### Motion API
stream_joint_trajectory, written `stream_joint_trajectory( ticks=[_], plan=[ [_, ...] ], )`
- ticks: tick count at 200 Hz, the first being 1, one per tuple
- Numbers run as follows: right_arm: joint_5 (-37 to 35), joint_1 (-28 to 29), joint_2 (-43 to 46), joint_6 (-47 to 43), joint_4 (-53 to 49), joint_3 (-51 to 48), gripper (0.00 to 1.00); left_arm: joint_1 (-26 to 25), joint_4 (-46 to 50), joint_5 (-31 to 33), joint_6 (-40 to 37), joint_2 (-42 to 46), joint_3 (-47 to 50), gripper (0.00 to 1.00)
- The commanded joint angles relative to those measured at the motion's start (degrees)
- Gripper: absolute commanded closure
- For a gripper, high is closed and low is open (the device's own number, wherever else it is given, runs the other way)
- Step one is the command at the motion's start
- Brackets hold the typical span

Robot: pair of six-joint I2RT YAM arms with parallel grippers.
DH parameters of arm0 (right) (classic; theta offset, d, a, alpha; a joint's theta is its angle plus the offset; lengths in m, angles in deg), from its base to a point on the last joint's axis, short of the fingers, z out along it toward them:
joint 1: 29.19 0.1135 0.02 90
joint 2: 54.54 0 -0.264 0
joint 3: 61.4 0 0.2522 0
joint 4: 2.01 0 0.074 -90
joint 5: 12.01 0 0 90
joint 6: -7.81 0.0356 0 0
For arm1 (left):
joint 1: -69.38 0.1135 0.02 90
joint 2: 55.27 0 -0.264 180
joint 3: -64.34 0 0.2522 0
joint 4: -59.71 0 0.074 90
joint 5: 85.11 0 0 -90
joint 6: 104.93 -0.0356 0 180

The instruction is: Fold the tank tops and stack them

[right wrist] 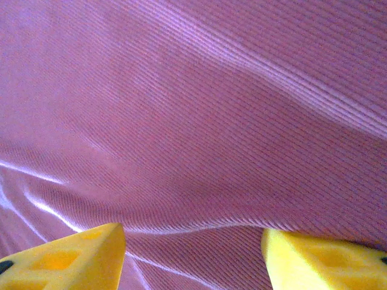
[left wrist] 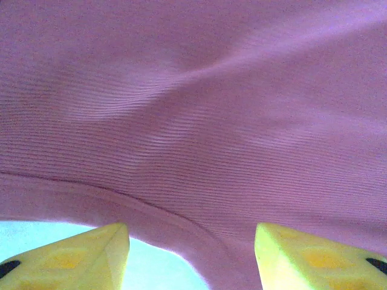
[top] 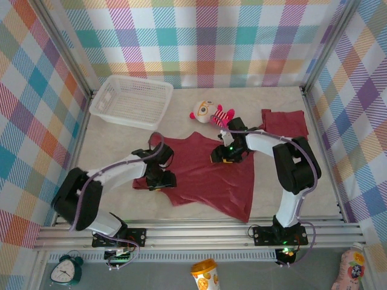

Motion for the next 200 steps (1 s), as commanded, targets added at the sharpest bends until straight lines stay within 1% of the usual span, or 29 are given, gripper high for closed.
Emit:
stream_joint_trajectory(
  ticks=[1,18,45,58,72,91,101,117,138,155,164,178,200],
  plan=[
    [-4.8,-4.0,-1.0,-2.5,-4.3,-1.0,0.35,1.1,0.0,0.9,-3.3,-4.7,0.0,0.44],
    [-2.2,-6.1,-0.7,-2.9,-3.5,-0.8,0.33,2.5,-0.3,2.0,-4.8,-6.0,1.1,0.45],
    [-1.2,-5.7,2.4,-5.7,-3.7,1.2,0.32,4.1,2.5,4.3,-6.7,-5.1,0.4,0.45],
    [0.0,-4.7,4.1,-8.3,-5.2,2.2,0.33,5.2,4.1,5.1,-7.7,-4.5,-0.7,0.45],
    [0.5,-2.9,6.2,-11.7,-6.9,2.2,0.33,5.9,7.0,7.4,-9.2,-4.3,-2.2,0.45],
    [0.5,-0.1,9.1,-19.3,-10.2,1.1,0.34,6.9,10.7,10.2,-11.1,-3.8,-4.5,0.44],
    [0.2,1.2,11.3,-22.0,-11.3,-0.2,0.35,7.8,11.9,10.6,-11.8,-3.4,-5.7,0.44],
    [0.6,3.7,15.3,-25.6,-12.3,-2.9,0.39,8.4,13.0,8.3,-11.7,-2.4,-7.6,0.43],
    [-0.3,9.6,20.3,-29.2,-13.4,-6.9,0.44,8.1,13.6,1.6,-9.2,-0.7,-9.4,0.42],
    [-2.5,14.4,22.3,-32.3,-14.7,-10.0,0.47,7.0,10.6,-4.9,-6.3,1.1,-8.2,0.42],
    [-4.2,16.1,22.7,-33.5,-14.3,-11.8,0.50,6.6,8.9,-7.1,-5.3,1.3,-7.3,0.42],
    [-5.5,17.5,21.7,-34.5,-13.4,-12.9,0.55,6.2,6.6,-8.1,-5.2,0.1,-6.1,0.42],
    [-8.8,19.1,17.2,-36.1,-12.8,-12.2,0.57,6.3,5.9,-5.3,-7.7,-5.2,-7.7,0.42]
  ],
)
